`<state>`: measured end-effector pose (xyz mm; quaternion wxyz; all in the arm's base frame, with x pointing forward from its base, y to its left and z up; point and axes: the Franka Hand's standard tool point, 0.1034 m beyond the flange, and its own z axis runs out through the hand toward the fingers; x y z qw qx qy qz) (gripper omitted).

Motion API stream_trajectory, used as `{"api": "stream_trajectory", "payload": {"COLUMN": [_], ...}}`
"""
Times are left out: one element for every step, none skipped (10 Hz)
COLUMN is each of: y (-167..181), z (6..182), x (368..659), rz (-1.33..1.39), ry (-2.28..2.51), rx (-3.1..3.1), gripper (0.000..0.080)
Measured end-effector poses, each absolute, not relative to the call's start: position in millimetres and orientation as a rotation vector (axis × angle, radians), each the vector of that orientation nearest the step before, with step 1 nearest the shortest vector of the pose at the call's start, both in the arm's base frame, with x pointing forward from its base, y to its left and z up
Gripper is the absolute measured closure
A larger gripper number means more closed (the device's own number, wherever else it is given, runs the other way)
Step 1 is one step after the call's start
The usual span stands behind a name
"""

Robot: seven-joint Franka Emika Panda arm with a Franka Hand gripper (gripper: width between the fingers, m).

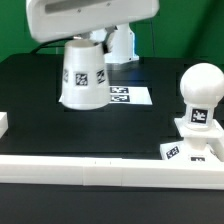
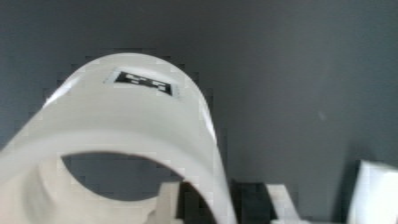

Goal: Assemble lamp

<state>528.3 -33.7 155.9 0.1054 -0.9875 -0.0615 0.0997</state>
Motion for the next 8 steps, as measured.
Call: {"api": "stream_trajectory", "payload": {"y": [-30.0,-31.0,-31.1,-30.9,-30.9,-30.9,-30.9,-28.4], "z": [171.1,176.9,172.1,170.6,170.4,169.8,171.7,183.7], "x": [547.5,558.6,554.8,553.4,553.3,553.1,552.0,549.5], "rz": [0.301,0.29,0.293,0.299,0.3,0.301,0.309,0.335], "ry": [-0.162,-0.17,-0.166,-0.166,-0.166,-0.166,-0.17,-0.16], "rx": [-2.905,-2.905,-2.906,-2.905,-2.905,-2.905,-2.901,-2.89], "gripper": [0.0755,0.0755,0.0755,0.0755,0.0755,0.0754,0.0754,0.0754]}}
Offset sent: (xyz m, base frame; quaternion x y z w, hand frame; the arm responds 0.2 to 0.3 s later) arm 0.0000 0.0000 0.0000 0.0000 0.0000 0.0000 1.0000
